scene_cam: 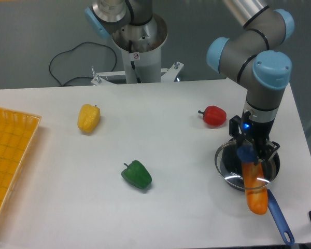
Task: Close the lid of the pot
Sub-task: 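Lower the glass lid onto the pot rim and settle it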
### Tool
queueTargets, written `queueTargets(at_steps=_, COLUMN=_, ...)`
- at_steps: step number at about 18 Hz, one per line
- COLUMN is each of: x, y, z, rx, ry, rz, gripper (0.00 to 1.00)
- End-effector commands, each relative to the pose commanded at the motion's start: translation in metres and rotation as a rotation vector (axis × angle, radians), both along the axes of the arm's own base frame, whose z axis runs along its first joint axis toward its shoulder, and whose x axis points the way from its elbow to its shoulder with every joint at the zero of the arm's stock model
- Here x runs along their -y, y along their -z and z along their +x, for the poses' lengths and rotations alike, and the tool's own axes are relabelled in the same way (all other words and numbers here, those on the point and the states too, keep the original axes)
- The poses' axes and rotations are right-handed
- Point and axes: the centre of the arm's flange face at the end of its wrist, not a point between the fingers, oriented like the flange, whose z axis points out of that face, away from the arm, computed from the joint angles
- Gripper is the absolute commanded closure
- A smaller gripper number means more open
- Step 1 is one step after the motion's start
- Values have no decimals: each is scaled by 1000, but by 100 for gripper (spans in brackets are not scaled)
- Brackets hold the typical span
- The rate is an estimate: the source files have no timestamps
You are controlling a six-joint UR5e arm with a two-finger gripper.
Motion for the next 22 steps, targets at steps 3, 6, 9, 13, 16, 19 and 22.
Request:
queueTargets(at_steps=3, x=3, y=1, z=-2, rx=2, ry=-6, rz=1, gripper=60)
queueTargets(at_steps=6, x=6, y=4, z=-6, rx=3, ry=-3, rz=0, gripper=60)
queueTargets(at_steps=9, x=11, y=5, z=-10, rx=4, ry=-1, rz=14, gripper=60)
queueTargets(at_steps=13, x=12, y=11, z=-11, rx=12, ry=13, rz=14, gripper=59)
queueTargets(at_steps=16, x=12, y=10, z=-11, rx=6, ry=13, rz=16, gripper=59)
queueTargets(at_steps=19, x=12, y=12, z=-11, rx=8, ry=14, rz=15, gripper=58)
queueTargets(at_steps=22, x=12, y=13, z=-10, rx=9, ry=14, rz=15, gripper=58)
